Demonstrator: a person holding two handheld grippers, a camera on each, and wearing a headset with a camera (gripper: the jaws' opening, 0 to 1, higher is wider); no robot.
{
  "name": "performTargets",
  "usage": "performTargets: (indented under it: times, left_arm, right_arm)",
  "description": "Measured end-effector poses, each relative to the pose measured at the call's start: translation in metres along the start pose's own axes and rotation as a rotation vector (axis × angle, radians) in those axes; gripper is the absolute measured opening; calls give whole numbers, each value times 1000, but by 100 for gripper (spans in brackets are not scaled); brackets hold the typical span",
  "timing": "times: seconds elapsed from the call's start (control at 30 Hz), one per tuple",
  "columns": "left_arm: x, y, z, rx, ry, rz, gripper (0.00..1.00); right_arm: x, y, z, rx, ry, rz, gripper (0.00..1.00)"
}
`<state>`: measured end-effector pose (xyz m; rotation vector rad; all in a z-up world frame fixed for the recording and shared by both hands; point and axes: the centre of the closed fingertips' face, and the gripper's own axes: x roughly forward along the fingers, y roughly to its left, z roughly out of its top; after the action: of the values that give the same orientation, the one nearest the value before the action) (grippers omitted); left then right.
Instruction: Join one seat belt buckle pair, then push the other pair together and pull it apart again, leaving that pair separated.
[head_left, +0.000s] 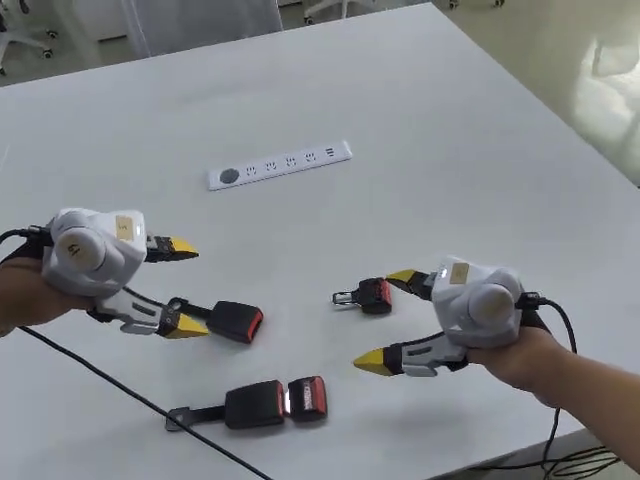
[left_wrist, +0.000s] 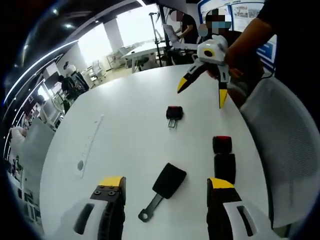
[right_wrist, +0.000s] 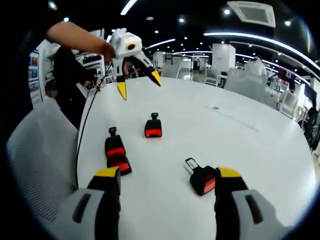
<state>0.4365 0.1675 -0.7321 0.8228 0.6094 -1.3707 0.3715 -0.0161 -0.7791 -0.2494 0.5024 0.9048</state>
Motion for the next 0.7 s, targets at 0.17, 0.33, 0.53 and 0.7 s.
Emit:
performTargets:
  times: [0.17, 0.33, 0.53, 0.7]
  left_arm:
    - [7, 4, -9, 26, 23, -24, 68]
    - [17, 7, -22, 28, 56, -62, 69]
    - [34, 11, -31, 67, 79, -97, 69]
    - [47, 9, -39, 118, 103, -152, 64]
  right_arm:
    - [3, -10, 0, -1, 3, -2, 77]
    - [8, -20, -1, -2, 29, 6, 77]
    - [13, -31, -6, -4, 47, 17, 77]
    - [19, -41, -13, 3, 67, 30, 76]
